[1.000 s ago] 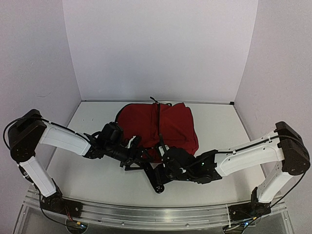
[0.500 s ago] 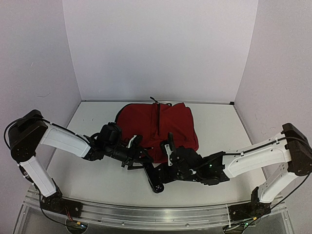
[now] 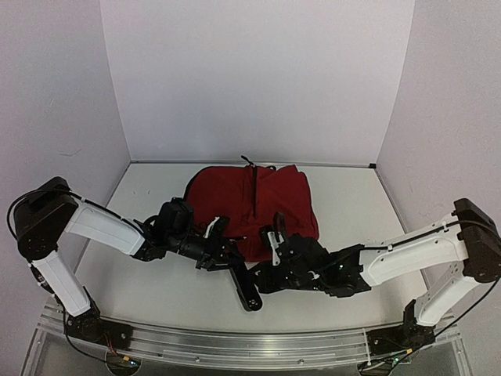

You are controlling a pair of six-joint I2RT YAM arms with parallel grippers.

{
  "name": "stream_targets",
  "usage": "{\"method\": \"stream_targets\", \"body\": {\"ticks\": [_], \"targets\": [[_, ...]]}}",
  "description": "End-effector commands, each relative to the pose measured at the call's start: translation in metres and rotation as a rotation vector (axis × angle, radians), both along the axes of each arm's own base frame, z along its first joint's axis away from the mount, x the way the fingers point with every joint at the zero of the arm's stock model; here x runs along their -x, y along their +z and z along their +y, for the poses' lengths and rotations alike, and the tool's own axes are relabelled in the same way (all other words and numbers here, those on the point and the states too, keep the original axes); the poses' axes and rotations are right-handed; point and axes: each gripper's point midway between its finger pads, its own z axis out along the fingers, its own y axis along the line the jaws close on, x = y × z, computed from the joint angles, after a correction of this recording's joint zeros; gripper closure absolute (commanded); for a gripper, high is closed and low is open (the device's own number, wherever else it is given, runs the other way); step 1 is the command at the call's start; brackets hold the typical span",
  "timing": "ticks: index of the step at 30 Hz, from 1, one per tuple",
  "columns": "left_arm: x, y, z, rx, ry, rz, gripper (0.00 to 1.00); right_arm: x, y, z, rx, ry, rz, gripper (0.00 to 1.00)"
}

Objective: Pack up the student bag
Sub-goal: Pick up the stationery from the center of the board.

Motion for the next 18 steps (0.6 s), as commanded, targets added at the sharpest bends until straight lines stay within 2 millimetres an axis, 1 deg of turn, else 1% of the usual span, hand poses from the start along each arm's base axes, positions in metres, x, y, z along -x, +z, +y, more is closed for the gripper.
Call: {"method": "stream_targets", "body": {"ticks": [1, 4, 6, 8, 11, 14, 15, 18], "targets": [[0.003, 0.031, -0.005, 0.090, -0.025, -0.057, 0.95, -0.011, 0.056, 0.010, -0.192, 0.006, -0.041, 0.77], [0.000, 0.036, -0.002, 0.078, -0.002, -0.082, 0.95, -0.017, 0.069, -0.001, -0.226, -0.012, -0.043, 0.47], [-0.003, 0.042, 0.000, 0.072, 0.018, -0.113, 0.96, -0.018, 0.075, -0.008, -0.237, -0.016, -0.055, 0.33], [-0.004, 0.053, 0.002, 0.083, 0.023, -0.158, 0.98, -0.013, 0.077, -0.007, -0.241, 0.023, -0.056, 0.22], [-0.002, 0.078, 0.006, 0.133, 0.015, -0.258, 1.00, -0.004, 0.071, -0.004, -0.238, 0.074, -0.024, 0.10], [0.002, 0.105, 0.011, 0.179, 0.010, -0.356, 1.00, 0.005, 0.069, 0.000, -0.254, 0.136, 0.010, 0.03], [0.003, 0.114, 0.013, 0.192, 0.011, -0.384, 1.00, 0.009, 0.070, 0.002, -0.266, 0.164, 0.019, 0.02], [0.006, 0.135, 0.018, 0.214, 0.004, -0.449, 1.00, 0.021, 0.076, 0.009, -0.317, 0.259, 0.053, 0.02]]}}
